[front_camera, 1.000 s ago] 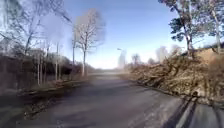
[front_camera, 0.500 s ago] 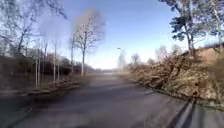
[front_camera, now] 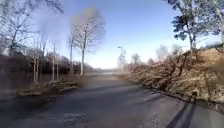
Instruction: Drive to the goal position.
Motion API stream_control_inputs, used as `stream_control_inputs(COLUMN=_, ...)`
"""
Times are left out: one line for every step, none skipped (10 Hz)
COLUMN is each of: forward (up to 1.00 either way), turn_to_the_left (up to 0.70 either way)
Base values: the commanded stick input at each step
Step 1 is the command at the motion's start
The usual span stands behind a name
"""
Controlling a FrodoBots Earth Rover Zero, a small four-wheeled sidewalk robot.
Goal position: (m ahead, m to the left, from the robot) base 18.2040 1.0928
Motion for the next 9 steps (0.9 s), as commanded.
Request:
stream_control_inputs(forward=1.00, turn_to_the_left=0.00)
stream_control_inputs(forward=1.00, turn_to_the_left=0.00)
stream_control_inputs(forward=1.00, turn_to_the_left=0.00)
stream_control_inputs(forward=1.00, turn_to_the_left=0.00)
stream_control_inputs(forward=1.00, turn_to_the_left=0.00)
stream_control_inputs(forward=1.00, turn_to_the_left=0.00)
stream_control_inputs(forward=1.00, turn_to_the_left=0.00)
stream_control_inputs(forward=1.00, turn_to_the_left=0.00)
stream_control_inputs(forward=1.00, turn_to_the_left=0.00)
